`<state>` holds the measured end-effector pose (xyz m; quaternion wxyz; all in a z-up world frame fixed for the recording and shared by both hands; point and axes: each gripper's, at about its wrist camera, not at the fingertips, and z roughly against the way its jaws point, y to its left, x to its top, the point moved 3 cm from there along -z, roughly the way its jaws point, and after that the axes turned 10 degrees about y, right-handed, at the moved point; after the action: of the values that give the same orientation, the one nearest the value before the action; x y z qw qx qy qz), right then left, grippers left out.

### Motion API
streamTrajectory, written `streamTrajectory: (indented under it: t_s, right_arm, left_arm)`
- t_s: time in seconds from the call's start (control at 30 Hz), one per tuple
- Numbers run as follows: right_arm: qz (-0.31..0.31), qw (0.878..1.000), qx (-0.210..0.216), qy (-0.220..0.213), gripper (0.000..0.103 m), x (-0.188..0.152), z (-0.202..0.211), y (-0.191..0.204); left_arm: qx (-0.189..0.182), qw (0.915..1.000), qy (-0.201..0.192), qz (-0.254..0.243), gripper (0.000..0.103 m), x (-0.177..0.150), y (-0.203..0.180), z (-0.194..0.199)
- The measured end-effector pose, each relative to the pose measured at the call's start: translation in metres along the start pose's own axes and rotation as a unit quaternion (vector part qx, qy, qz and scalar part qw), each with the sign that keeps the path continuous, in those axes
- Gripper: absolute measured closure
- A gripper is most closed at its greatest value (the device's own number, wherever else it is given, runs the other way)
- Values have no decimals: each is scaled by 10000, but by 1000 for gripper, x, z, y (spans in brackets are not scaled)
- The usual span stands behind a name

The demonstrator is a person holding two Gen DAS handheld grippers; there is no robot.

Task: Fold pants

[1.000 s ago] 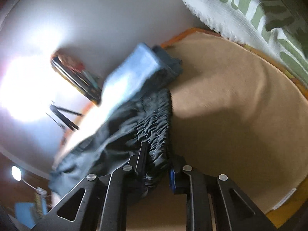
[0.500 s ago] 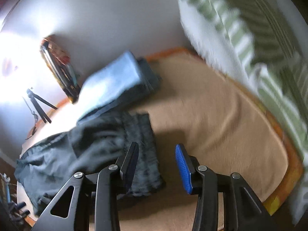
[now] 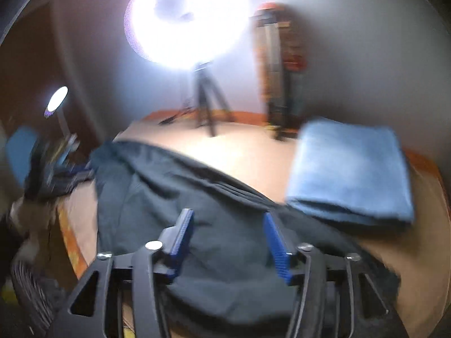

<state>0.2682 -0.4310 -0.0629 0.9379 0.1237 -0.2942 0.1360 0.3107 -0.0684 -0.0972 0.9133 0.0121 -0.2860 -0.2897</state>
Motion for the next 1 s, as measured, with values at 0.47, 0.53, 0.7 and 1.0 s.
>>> streamTrajectory:
  t_s: [0.47, 0.53, 0.7, 1.0]
  right_arm:
    - [1761, 9728, 593, 1383, 54, 57, -129, 27]
    - [1895, 9680, 648, 1511, 54, 55, -140, 30]
    - [2048, 9603, 733, 1749, 54, 45, -157, 30]
    - [1891, 9632, 636, 1802, 76, 46, -163, 23]
  left_arm:
    - [554, 9918, 890, -727, 63, 30, 67, -87]
    - [578, 9909, 942, -767, 63, 28, 71, -96]
    - [568, 9899, 981, -852, 63, 22, 70, -109]
    - [605, 9909, 726, -961, 86, 19, 61, -110]
